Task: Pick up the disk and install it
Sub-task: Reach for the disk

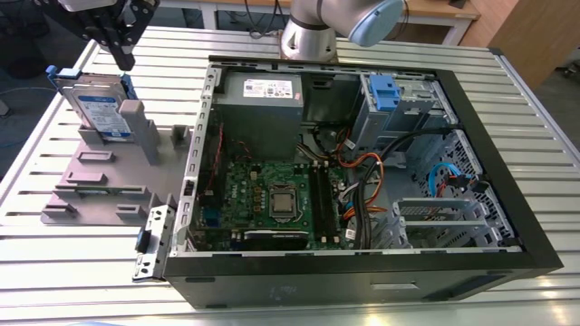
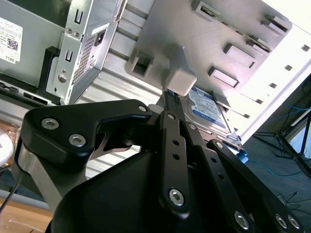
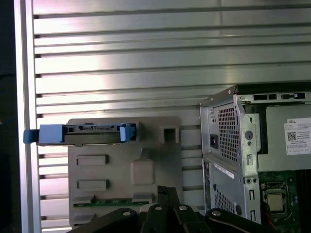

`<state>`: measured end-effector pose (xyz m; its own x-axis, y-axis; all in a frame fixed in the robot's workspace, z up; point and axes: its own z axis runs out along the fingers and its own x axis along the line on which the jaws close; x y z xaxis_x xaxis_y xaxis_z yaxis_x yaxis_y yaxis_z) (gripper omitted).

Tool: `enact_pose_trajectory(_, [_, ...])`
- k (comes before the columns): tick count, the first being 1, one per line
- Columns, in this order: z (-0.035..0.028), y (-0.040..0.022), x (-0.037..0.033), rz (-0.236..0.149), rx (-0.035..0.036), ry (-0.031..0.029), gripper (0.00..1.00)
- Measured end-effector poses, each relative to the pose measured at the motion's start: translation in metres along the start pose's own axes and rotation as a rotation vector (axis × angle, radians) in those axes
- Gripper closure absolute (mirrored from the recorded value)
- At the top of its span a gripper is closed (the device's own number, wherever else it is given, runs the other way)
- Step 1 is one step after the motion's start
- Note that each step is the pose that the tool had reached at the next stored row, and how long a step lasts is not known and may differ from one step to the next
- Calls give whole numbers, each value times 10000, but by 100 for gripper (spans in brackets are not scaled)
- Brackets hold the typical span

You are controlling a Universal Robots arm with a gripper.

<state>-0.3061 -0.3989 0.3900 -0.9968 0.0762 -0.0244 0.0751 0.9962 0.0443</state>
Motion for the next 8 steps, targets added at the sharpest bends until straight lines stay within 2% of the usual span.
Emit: enact_pose_trajectory(8, [1, -1, 15, 0, 0, 0, 89])
